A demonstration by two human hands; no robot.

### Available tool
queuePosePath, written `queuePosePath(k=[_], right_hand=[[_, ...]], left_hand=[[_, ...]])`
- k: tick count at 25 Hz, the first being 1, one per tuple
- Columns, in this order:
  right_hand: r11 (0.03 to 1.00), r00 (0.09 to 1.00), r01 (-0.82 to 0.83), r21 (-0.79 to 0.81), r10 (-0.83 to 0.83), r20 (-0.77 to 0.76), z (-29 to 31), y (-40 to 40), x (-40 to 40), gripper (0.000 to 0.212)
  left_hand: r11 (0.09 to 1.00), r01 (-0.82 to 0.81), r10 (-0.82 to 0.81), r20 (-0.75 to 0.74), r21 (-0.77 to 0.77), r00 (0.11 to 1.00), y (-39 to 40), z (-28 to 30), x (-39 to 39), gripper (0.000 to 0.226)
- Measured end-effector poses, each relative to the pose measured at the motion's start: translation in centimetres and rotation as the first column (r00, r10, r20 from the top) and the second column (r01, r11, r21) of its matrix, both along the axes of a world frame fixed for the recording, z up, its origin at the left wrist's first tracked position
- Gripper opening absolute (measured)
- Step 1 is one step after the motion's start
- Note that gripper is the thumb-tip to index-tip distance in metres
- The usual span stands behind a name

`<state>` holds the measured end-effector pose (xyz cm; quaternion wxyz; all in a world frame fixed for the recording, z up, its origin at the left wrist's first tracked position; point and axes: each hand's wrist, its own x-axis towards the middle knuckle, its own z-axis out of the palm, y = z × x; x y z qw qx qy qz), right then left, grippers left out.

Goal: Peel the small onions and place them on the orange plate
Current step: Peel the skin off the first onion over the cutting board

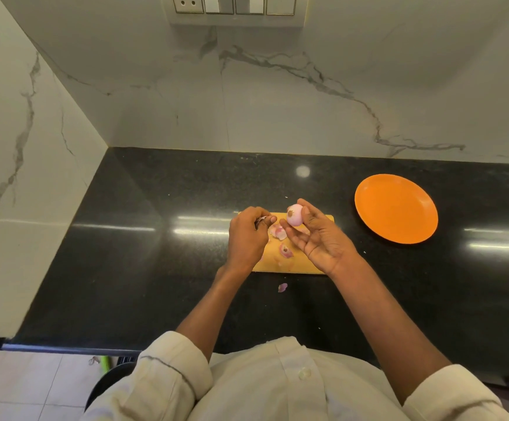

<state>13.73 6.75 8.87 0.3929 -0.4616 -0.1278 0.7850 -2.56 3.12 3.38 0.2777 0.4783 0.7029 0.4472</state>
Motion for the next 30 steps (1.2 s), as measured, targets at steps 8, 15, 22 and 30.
queuePosePath(k=[8, 15, 22, 30], right_hand=[[1.000, 0.994, 0.017, 0.002, -0.017, 0.105, 0.0, 0.4, 1.1, 0.045], [0.993, 0.984, -0.055, 0.107, 0.036, 0.176, 1.2, -0.2, 2.3, 0.043], [0.984, 0.990, -0.133, 0.121, 0.125, 0.072, 1.8, -0.8, 3.3, 0.027], [0.930, 0.971, -0.214, 0.300, 0.169, 0.167, 0.9, -0.5, 5.5, 0.042]], left_hand=[[0.994, 0.109, -0.110, -0.038, -0.021, 0.993, 0.9, 1.4, 0.8, 0.007], [0.995, 0.055, -0.077, 0.284, 0.083, 0.956, -0.4, 3.6, 3.5, 0.010], [0.997, -0.078, 0.077, 0.065, 0.018, 0.995, -0.8, 4.9, 7.0, 0.021], [0.976, -0.201, 0.219, 0.367, -0.089, 0.904, -2.1, 4.0, 7.2, 0.040]])
